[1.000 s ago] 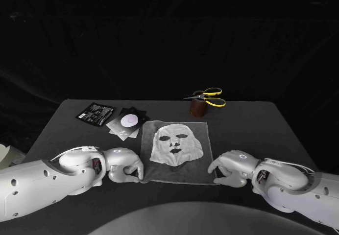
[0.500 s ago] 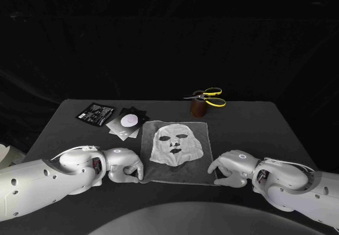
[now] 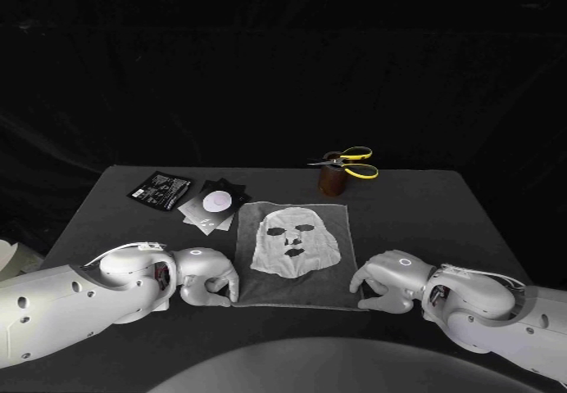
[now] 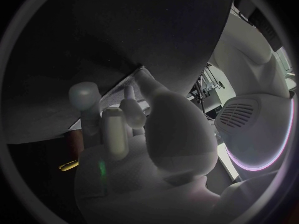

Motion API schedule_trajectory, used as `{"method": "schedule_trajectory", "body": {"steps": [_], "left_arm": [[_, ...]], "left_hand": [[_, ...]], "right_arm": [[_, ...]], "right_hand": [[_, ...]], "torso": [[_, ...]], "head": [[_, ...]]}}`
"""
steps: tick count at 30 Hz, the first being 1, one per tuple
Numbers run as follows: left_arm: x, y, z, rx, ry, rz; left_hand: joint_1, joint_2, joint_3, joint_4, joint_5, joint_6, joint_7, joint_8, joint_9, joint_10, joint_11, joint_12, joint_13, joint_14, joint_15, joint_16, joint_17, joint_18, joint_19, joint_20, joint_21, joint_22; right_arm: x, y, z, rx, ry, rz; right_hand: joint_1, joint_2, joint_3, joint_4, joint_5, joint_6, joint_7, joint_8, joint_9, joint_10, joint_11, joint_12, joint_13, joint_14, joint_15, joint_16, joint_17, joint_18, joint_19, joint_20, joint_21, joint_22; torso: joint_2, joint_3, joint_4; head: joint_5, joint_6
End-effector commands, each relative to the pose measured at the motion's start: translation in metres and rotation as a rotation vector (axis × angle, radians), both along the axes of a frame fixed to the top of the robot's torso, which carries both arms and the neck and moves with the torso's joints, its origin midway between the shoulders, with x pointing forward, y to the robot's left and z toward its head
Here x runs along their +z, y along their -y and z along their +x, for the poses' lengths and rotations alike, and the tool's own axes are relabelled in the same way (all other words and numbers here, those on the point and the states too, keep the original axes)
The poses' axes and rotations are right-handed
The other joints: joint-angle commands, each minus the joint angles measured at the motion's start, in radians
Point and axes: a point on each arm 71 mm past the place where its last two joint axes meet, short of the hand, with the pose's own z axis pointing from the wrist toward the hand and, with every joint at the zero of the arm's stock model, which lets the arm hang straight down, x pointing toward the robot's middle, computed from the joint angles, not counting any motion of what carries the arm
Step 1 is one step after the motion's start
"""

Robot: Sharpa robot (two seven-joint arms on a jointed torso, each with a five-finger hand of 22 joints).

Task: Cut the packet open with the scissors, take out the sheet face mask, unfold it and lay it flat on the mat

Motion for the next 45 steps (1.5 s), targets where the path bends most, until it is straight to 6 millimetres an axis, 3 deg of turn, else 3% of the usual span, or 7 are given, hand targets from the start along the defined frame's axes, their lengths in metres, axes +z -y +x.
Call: {"method": "schedule_trajectory", "body": {"steps": [1, 10, 19, 32, 36, 40, 45], "left_arm": [[-0.009, -0.008, -0.005, -0.004, -0.051, 0.067], [-0.008, -0.006, -0.005, -0.004, -0.044, 0.049], [-0.007, -0.003, -0.006, -0.01, -0.056, 0.033], [-0.008, -0.003, -0.009, -0.012, -0.097, 0.034], [-0.008, -0.005, -0.008, 0.004, -0.095, 0.023], [-0.006, -0.007, -0.006, 0.025, -0.08, 0.009], [-0.004, -0.01, -0.004, 0.048, -0.051, -0.007]], "left_hand": [[-0.002, -0.004, 0.007, 0.002, 0.004, 0.002, 0.004, 0.03, 0.066, 0.003, 0.0, 0.001, -0.008, 0.092, -0.005, 0.004, 0.231, -0.008, 0.001, -0.005, 0.003, 0.088], [-0.004, -0.008, 0.012, 0.004, 0.004, -0.007, 0.004, 0.032, 0.069, -0.008, 0.0, -0.006, -0.022, 0.092, -0.005, 0.004, 0.23, -0.008, 0.0, -0.005, 0.002, 0.088], [-0.006, -0.009, 0.015, 0.005, 0.004, -0.011, 0.004, 0.033, 0.071, -0.015, 0.0, -0.012, -0.032, 0.092, -0.005, 0.004, 0.23, -0.007, -0.001, -0.005, 0.001, 0.086], [-0.008, -0.011, 0.016, 0.006, 0.004, -0.013, 0.004, 0.035, 0.073, -0.019, 0.0, -0.014, -0.037, 0.091, -0.005, 0.003, 0.227, -0.006, -0.003, -0.005, -0.002, 0.083], [-0.018, -0.028, 0.015, 0.006, 0.003, -0.03, 0.005, 0.038, 0.078, -0.123, 0.002, -0.093, -0.182, 0.088, -0.004, 0.001, 0.22, -0.005, -0.008, -0.004, -0.007, 0.079], [-0.066, -0.095, -0.036, 0.021, 0.003, -0.101, 0.028, -0.016, 0.056, -0.311, 0.021, -0.254, -0.432, 0.083, 0.01, -0.004, 0.207, -0.004, -0.011, 0.003, -0.013, 0.074], [-0.099, -0.14, -0.091, 0.022, 0.003, -0.143, 0.036, -0.053, 0.038, -0.367, 0.033, -0.336, -0.51, 0.064, 0.022, -0.019, 0.16, 0.001, -0.025, 0.014, -0.032, 0.056]], "right_arm": [[-0.019, 0.012, -0.008, 0.021, -0.039, -0.146], [-0.02, 0.013, -0.009, 0.05, -0.039, -0.172], [-0.019, 0.017, -0.009, 0.037, -0.023, -0.189], [-0.015, 0.024, -0.007, -0.005, 0.008, -0.143], [-0.013, 0.026, -0.006, -0.014, 0.013, -0.086], [-0.01, 0.028, -0.005, -0.021, 0.021, -0.016], [-0.005, 0.029, -0.004, -0.028, 0.036, 0.059]], "right_hand": [[0.047, 0.035, 0.03, -0.02, -0.01, 0.042, -0.009, 0.025, 0.008, 0.024, -0.007, 0.022, 0.024, 0.05, -0.015, 0.01, 0.022, 0.01, 0.011, -0.007, 0.032, 0.047], [0.039, 0.091, 0.128, -0.037, -0.016, 0.099, -0.019, 0.076, 0.022, 0.066, -0.017, 0.06, 0.074, 0.056, -0.024, 0.023, 0.052, 0.003, 0.022, -0.02, 0.078, 0.074], [-0.011, 0.065, 0.213, -0.054, -0.016, 0.088, -0.023, 0.113, 0.038, 0.077, -0.022, 0.063, 0.085, 0.058, -0.029, 0.027, 0.063, 0.001, 0.023, -0.026, 0.095, 0.092], [-0.049, 0.018, 0.215, -0.053, -0.017, 0.028, -0.018, 0.097, 0.03, 0.038, -0.015, 0.015, 0.041, 0.055, -0.024, 0.023, 0.056, 0.004, 0.013, -0.022, 0.071, 0.091], [-0.093, -0.042, 0.177, -0.043, -0.016, -0.077, 0.005, 0.043, 0.007, 0.005, 0.003, -0.022, 0.004, 0.053, -0.008, 0.018, 0.05, 0.012, -0.011, -0.012, 0.003, 0.075], [-0.106, -0.063, 0.13, -0.027, -0.013, -0.145, 0.001, 0.013, -0.004, -0.043, -0.011, -0.073, -0.047, 0.038, -0.017, -0.011, 0.001, 0.027, -0.047, -0.006, -0.093, 0.049], [-0.093, -0.055, 0.032, 0.001, -0.007, -0.204, -0.015, -0.006, -0.01, -0.08, -0.021, -0.102, -0.08, 0.02, -0.023, -0.037, -0.037, 0.037, -0.071, -0.001, -0.172, 0.024]], "torso": [[0.001, 0.0, 0.0003], [0.001, 0.0, -0.0008], [0.001, 0.0005, -0.0012], [0.0, 0.0, -0.0002], [0.0, -0.0006, -0.0004], [0.001, -0.0007, 0.0006], [0.0, -0.0006, 0.0014]], "head": [[-0.001, 0.0], [-0.001, 0.0], [-0.002, 0.0], [-0.001, 0.0], [-0.001, 0.0], [-0.002, 0.0], [-0.004, 0.0]]}}
